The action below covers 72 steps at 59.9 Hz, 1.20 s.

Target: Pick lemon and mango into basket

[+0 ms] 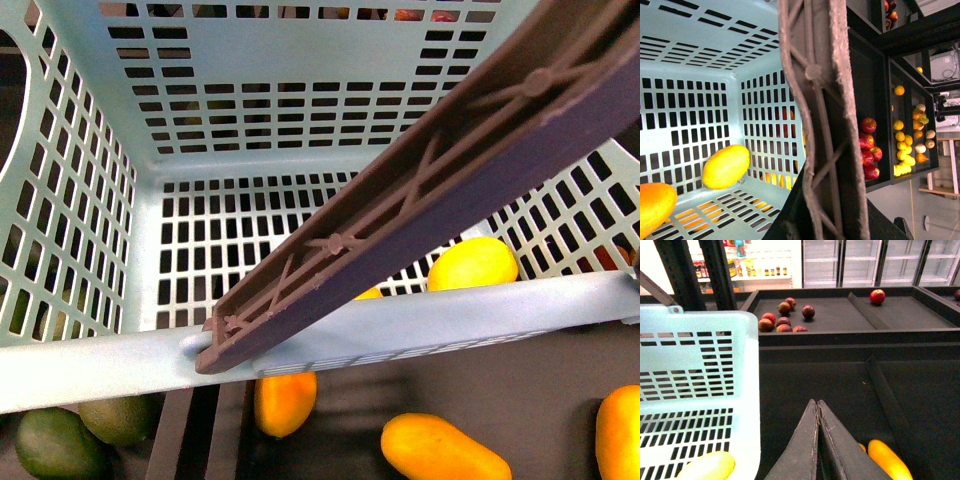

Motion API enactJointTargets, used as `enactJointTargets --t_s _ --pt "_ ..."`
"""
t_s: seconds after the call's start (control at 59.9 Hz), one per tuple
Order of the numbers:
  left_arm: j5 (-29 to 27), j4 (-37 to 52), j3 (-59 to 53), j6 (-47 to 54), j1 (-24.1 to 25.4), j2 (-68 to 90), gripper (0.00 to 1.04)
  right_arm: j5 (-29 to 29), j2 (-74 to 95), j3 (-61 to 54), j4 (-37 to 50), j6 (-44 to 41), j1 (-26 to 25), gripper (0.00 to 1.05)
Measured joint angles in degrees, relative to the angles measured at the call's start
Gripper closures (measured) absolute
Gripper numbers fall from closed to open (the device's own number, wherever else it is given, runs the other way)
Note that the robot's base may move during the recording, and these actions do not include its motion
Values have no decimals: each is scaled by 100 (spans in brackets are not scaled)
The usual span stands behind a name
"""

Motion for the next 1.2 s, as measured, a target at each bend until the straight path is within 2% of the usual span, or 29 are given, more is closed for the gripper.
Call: enactJointTargets --t_s 0.083,0.167,0.401,0.851,0.951,1.001,1.202 --pt "2 0 0 0 0 0 100 0 -162 0 -162 0 0 103" --pt "2 0 0 2 0 0 100 0 -925 2 -1082 0 0 103" --pt "15 0 0 -2 0 0 100 2 -1132 2 -1163 -2 0 102" --pt "0 0 0 2 0 0 100 0 -1137 2 -1163 -9 0 30" --pt "0 0 0 2 0 0 100 0 -1137 2 -1163 -9 0 11" --pt "2 0 0 2 0 0 100 0 -1137 2 -1163 -7 0 7" --pt "0 0 0 2 0 0 100 0 -1137 2 -1163 -9 0 9"
